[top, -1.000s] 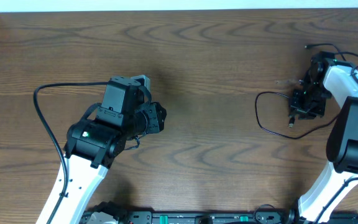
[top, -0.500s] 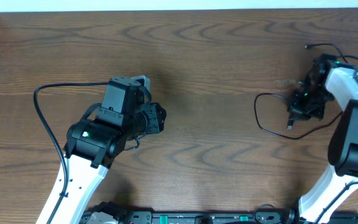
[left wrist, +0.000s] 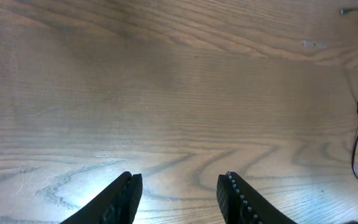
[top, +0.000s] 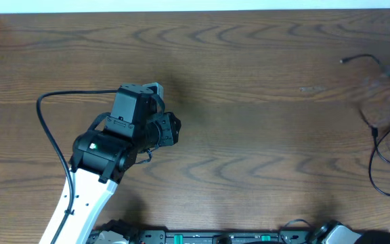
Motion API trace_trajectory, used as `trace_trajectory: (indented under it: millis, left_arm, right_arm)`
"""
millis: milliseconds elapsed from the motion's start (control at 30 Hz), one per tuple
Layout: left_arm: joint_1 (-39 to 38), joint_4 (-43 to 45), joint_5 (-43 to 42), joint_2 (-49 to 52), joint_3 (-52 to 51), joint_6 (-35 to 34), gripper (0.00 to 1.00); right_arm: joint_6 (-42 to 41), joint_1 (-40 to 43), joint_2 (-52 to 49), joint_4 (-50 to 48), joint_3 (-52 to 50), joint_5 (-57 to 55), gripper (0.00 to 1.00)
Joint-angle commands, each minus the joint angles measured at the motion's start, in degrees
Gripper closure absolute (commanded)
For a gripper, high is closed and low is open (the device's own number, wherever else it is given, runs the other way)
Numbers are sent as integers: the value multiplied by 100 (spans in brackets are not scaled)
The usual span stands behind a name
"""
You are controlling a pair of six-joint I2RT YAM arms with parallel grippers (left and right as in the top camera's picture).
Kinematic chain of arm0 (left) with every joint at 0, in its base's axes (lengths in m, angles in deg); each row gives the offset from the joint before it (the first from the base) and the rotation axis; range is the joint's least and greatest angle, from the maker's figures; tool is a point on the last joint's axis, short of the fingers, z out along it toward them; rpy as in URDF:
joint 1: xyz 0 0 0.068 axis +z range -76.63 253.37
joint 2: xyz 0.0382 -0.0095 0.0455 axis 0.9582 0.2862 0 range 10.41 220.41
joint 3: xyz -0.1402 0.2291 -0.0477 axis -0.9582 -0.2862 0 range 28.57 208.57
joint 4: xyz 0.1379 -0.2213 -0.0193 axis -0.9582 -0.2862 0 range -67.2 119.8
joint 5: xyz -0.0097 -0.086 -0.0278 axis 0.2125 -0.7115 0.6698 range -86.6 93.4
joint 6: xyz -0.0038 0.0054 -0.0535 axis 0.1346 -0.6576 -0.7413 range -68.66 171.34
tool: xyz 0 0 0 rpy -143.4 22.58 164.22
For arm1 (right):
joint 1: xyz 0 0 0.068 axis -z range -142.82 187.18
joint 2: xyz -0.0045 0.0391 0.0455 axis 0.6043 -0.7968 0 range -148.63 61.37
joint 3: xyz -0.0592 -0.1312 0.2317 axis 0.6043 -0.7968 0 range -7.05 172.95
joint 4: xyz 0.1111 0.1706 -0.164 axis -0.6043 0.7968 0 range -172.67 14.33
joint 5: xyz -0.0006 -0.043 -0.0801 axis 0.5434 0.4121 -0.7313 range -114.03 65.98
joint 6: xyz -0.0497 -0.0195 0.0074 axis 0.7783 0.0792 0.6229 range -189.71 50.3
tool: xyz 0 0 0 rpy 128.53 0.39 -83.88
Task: Untangle cables
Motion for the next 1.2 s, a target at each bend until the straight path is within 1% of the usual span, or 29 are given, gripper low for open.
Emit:
trace_trajectory:
  millis: [0, 333, 367, 400, 433, 467, 600, 667, 700, 800, 867, 1000, 1100, 1133, 1167]
  left_arm:
    - [24, -15, -28, -37, 31, 50, 55]
    - [24, -17, -28, -37, 31, 50, 55]
    - [24, -17, -28, -37, 31, 50, 55]
    - [24, -17, -28, -37, 31, 50, 56]
    - [24, -17, -28, -37, 31, 50, 55]
    - [24, -15, -28, -37, 31, 50, 55]
    - [24, -17, -28, -37, 31, 50, 55]
    - [24, -15, 11, -37, 31, 55, 55]
    - [24, -17, 162, -37, 31, 55, 54]
    - [24, -4, 457, -37, 31, 55, 51]
    - [24, 63, 597, -28, 31, 52, 51]
    - [7, 474, 597, 138, 31, 55, 51]
    - [9, 728, 599, 466, 31, 302, 50]
    - [7, 758, 599, 577, 31, 404, 44]
    - [9, 763, 601, 706, 31, 483, 36]
  right_arm:
    - [-540, 372, -39, 79, -15, -205, 99]
    - [-538, 396, -321, -136, -125, -98, 99]
    - [-535, 393, -376, -162, -125, -44, 86]
    - [-535, 393, -455, -166, -125, 111, 69]
    - [-531, 396, -516, -168, -125, 278, 58]
    - [-522, 393, -647, -133, -125, 610, 55]
    - [-184, 361, -839, -87, -125, 1353, 56]
    - [90, 275, -894, -63, -125, 1700, 58]
    - [291, 181, -901, -48, -125, 1902, 59]
    - [544, -28, -901, -26, -125, 2245, 59]
    - [651, -197, -901, 15, -125, 2420, 59]
    - [782, -870, -903, 63, -125, 2647, 59]
    - [1113, -1478, -903, 61, -125, 2643, 57]
    - [1325, -1729, -903, 70, -125, 2640, 55]
    - [1521, -1917, -903, 87, -125, 2640, 52]
